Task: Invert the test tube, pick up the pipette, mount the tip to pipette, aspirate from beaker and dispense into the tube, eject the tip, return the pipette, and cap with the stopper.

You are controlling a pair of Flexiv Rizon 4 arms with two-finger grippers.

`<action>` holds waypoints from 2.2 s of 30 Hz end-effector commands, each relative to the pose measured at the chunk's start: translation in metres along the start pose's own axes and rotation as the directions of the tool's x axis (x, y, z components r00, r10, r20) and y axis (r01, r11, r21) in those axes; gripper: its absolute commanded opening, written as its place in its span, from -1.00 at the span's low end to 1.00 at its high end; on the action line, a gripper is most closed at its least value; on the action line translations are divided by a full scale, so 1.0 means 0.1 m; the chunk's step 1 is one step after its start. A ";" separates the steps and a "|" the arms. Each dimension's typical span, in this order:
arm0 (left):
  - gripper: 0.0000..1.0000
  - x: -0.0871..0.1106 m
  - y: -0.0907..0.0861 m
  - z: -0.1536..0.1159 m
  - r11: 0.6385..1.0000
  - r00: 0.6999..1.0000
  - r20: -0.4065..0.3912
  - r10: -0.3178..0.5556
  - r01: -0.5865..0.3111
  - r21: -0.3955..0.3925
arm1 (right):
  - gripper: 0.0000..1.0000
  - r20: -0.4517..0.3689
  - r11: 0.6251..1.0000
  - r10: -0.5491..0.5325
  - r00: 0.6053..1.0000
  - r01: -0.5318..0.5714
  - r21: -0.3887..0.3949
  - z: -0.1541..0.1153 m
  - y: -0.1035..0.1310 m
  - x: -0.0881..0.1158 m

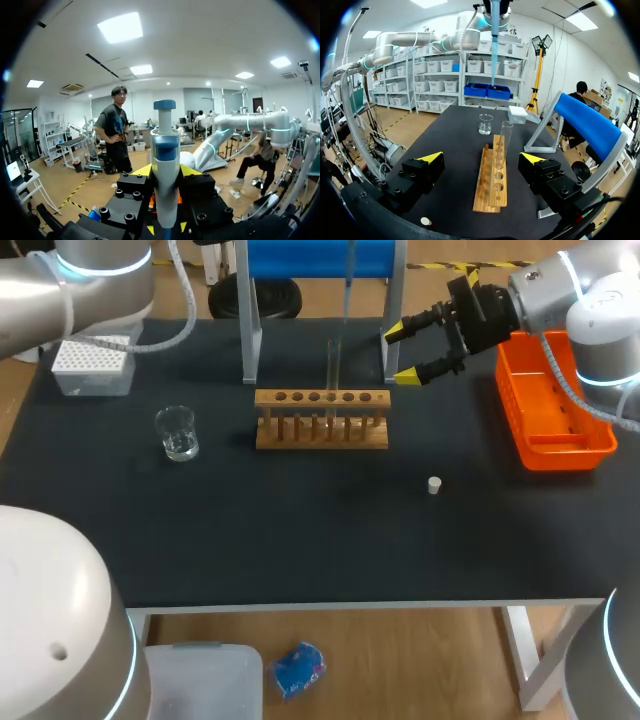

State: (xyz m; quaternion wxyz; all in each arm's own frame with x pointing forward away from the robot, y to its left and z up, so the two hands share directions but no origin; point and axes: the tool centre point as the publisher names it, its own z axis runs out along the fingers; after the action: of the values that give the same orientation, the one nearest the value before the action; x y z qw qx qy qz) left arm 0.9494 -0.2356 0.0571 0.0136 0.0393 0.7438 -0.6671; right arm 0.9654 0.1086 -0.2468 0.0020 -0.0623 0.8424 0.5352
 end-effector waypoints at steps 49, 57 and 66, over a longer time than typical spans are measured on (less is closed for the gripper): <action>-1.00 1.32 0.78 0.11 1.000 0.997 0.070 0.015 -0.013 -0.024 | 1.00 -0.070 0.916 -0.047 0.996 0.015 -0.402 -0.30 0.66 1.27; -1.00 1.40 1.03 0.09 1.000 0.996 0.092 0.013 -0.011 -0.022 | 1.00 -0.079 0.919 -0.024 0.997 -0.009 -0.393 -0.23 0.60 1.42; -1.00 1.44 1.29 0.08 1.000 0.992 0.127 0.007 -0.008 0.007 | 1.00 -0.047 0.919 -0.010 0.999 -0.009 -0.393 -0.19 0.77 1.44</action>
State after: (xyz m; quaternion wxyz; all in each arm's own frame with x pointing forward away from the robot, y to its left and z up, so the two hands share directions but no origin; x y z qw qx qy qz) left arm 0.8199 -0.2245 -0.0748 0.0556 0.0036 0.7468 -0.6627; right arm 0.8206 0.1033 -0.1858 -0.0376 -0.0812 0.7134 0.6950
